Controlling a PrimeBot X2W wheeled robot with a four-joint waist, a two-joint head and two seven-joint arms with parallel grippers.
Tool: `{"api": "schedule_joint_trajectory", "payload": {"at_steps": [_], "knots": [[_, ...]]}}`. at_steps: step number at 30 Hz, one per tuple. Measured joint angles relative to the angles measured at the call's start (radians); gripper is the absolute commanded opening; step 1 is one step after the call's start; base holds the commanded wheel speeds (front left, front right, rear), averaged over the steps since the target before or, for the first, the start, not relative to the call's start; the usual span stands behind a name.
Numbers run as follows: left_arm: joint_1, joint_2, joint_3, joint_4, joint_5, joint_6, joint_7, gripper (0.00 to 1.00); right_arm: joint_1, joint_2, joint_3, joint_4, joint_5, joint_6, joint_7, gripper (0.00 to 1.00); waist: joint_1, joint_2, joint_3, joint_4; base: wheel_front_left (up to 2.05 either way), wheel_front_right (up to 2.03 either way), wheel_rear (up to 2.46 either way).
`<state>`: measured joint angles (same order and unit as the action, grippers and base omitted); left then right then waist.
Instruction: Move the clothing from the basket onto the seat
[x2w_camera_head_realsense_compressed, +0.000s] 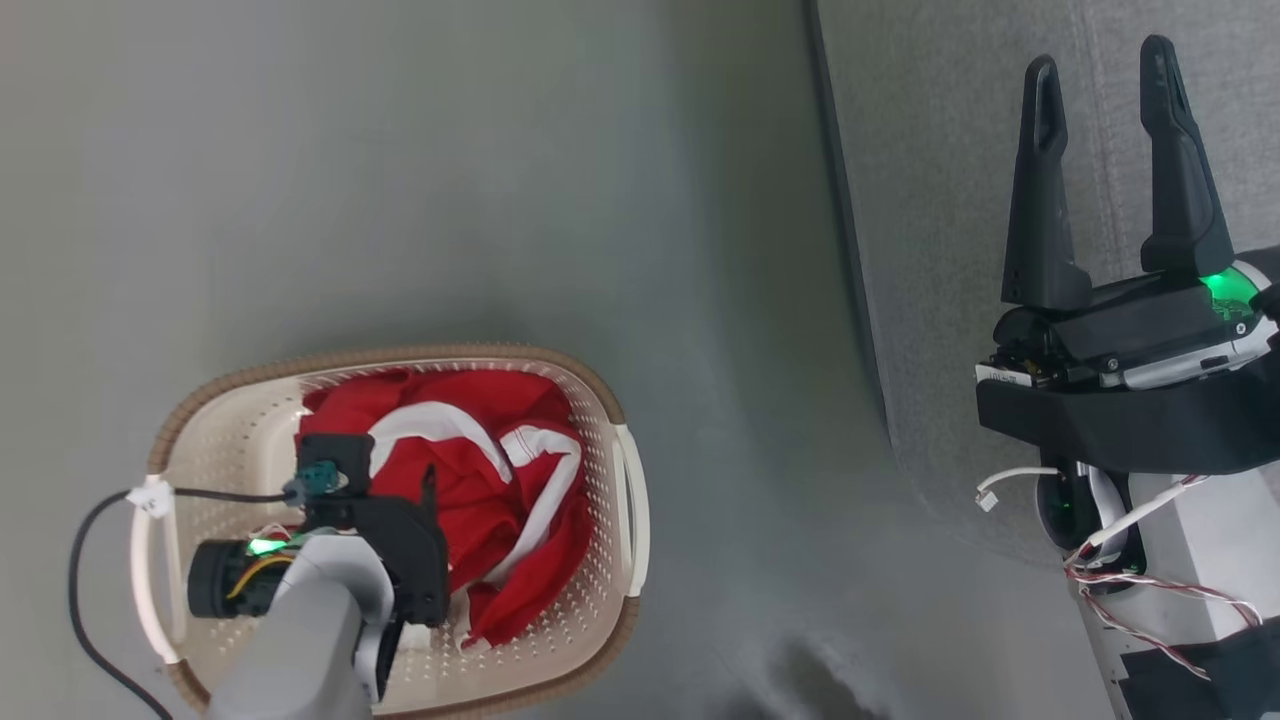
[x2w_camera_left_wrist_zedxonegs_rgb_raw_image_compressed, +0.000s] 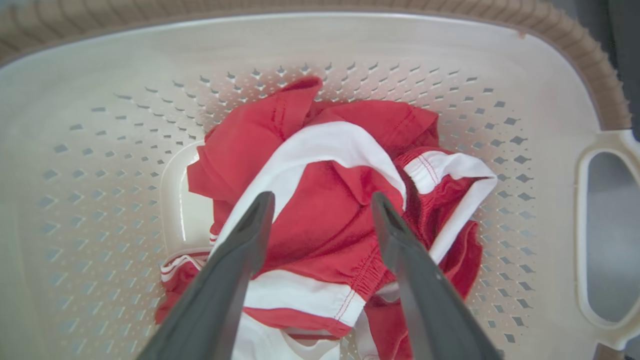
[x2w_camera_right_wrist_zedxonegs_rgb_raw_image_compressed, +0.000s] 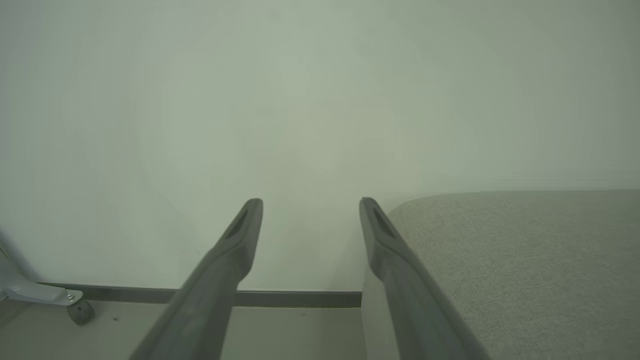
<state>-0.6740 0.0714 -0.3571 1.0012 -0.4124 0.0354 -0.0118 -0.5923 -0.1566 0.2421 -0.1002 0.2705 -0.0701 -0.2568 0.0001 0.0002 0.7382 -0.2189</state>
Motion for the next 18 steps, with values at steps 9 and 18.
{"api": "schedule_joint_trajectory", "payload": {"at_steps": [9, 18], "knots": [[-0.046, 0.020, 0.013, 0.078, -0.005, 0.000, 0.038, 1.00, -0.042, 0.019, 0.004, -0.011, -0.009, 0.000, 0.000, 1.00, 0.0000, 0.0000, 0.079, -0.032, 0.00, 0.00, 0.00], [-0.079, 0.024, 0.041, 0.134, -0.027, 0.009, 0.059, 1.00, -0.053, 0.027, 0.022, -0.037, -0.025, 0.001, 0.000, 1.00, -0.0001, 0.0000, 0.111, -0.061, 0.00, 0.00, 0.00]]}}
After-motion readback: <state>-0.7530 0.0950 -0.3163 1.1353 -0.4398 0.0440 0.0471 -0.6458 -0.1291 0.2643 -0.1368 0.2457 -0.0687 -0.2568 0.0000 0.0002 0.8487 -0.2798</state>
